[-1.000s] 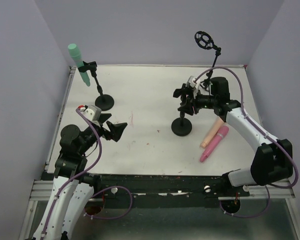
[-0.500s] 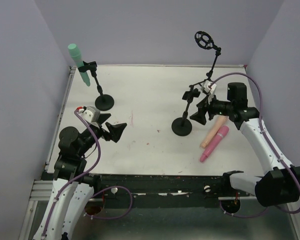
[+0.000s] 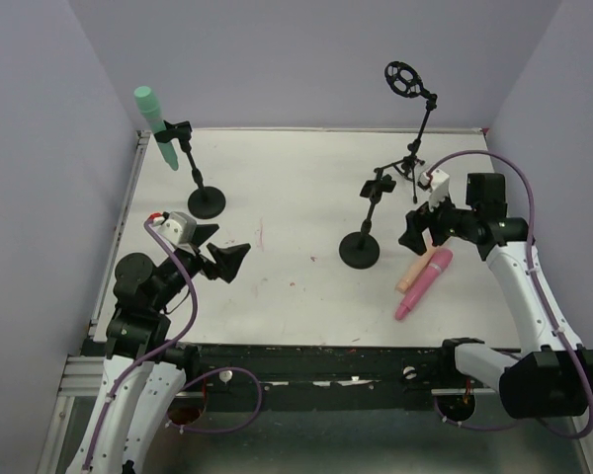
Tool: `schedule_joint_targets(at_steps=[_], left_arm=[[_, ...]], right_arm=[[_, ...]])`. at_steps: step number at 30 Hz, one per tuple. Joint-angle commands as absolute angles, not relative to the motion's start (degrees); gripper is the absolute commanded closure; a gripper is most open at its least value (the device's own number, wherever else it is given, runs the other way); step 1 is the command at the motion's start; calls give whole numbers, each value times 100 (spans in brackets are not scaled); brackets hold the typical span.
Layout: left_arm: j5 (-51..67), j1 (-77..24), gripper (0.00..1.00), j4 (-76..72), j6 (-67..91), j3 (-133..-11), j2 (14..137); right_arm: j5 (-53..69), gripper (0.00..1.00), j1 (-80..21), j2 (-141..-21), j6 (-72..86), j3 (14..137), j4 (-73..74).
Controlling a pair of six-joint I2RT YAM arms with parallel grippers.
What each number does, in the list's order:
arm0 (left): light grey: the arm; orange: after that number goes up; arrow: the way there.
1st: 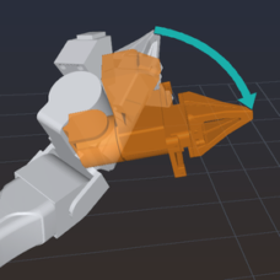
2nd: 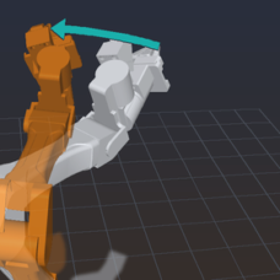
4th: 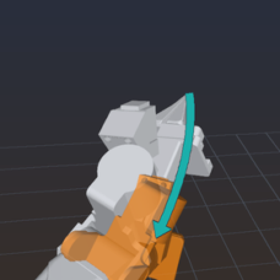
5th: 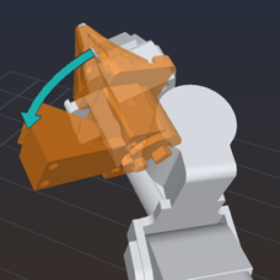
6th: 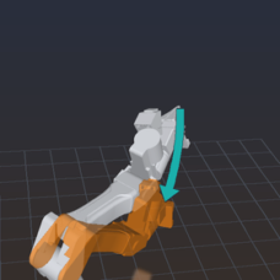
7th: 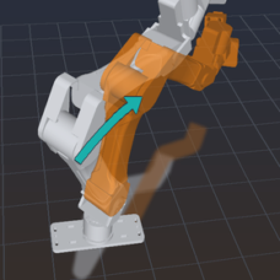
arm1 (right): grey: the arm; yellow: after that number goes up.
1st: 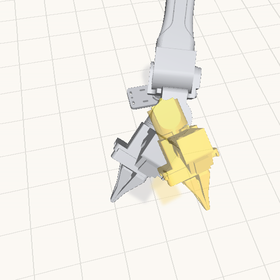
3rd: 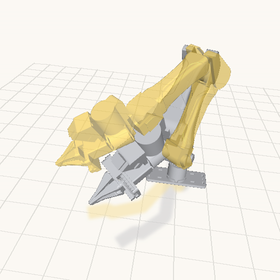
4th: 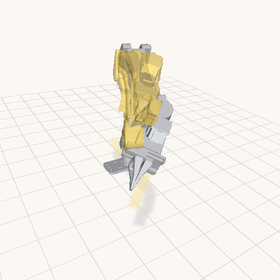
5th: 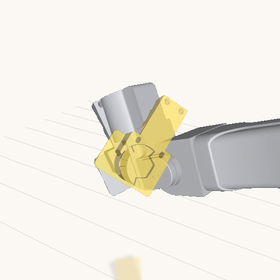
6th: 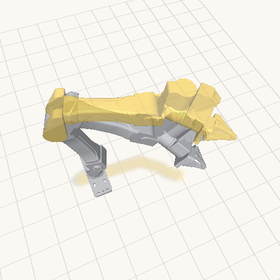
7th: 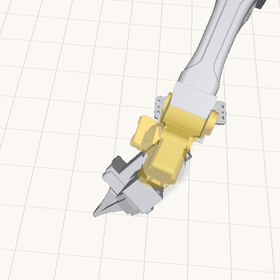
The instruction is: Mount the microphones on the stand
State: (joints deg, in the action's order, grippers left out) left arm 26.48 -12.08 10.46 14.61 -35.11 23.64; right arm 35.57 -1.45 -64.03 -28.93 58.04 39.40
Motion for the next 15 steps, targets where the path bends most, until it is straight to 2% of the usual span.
schedule_joint_targets(at_steps=[1,8,15], left_arm=[[2804,-1178,1,993,1503,-3498,2241],[2892,-1195,1,932,1564,-3480,2180],[2900,-1204,1,932,1573,-3472,2109]], right_arm=[[2147,9,174,-6565,-2129,5836,4334],[1460,10,1045,-7144,-644,5651,3666],[389,6,1090,-8515,965,5897,2963]])
